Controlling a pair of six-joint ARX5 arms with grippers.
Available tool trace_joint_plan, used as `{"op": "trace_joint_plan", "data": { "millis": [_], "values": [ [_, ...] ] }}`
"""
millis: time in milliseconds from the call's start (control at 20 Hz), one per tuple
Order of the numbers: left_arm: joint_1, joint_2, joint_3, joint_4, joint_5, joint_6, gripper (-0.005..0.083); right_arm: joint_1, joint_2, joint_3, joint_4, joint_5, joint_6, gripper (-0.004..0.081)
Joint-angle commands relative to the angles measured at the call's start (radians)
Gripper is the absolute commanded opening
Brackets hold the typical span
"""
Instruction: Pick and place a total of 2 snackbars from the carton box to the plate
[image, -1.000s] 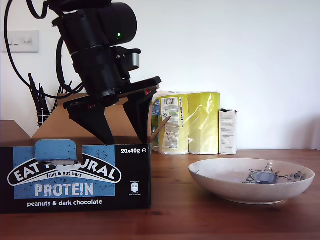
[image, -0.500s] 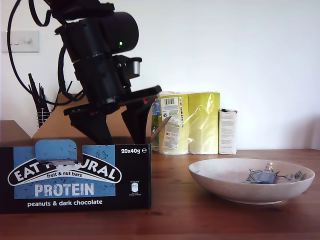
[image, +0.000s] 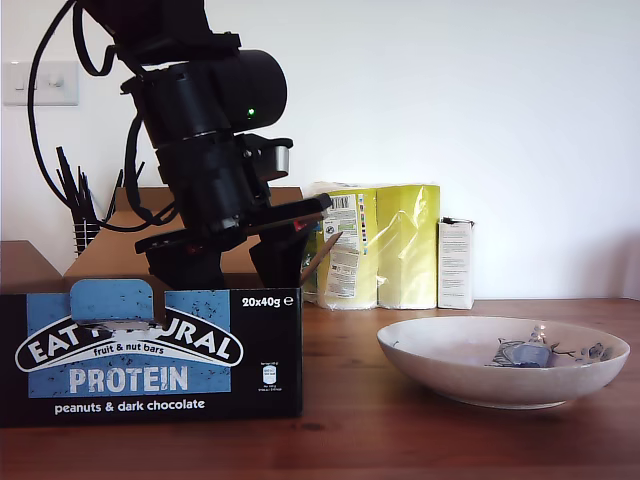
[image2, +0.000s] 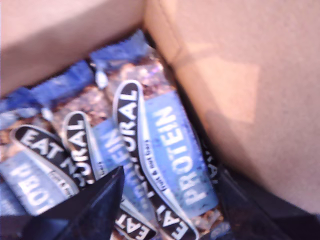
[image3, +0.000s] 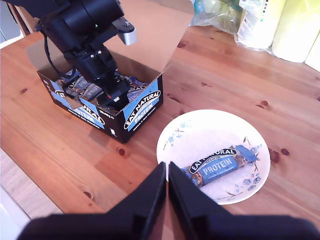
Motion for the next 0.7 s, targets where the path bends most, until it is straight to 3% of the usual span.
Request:
{"op": "trace_joint_plan", "data": {
  "millis": [0,300,650],
  "values": [
    [-0.003,0.03,-0.01,0.001,0.0,-0.005,0.046,-0.003,0.005,0.005,0.01,-0.001,-0.003,-0.0013],
    [-0.002,0.031,-0.01,0.003,-0.008,-0.004,0.0235,-0.003,0.005,0.005,0.01,-0.001,-0.003,-0.0013],
    [0.018,0.019,0.03,-0.028,-0.01,0.007,0.0231,-0.003,0.005,0.005,0.01,-0.001,-0.003,-0.0013]
  ]
}}
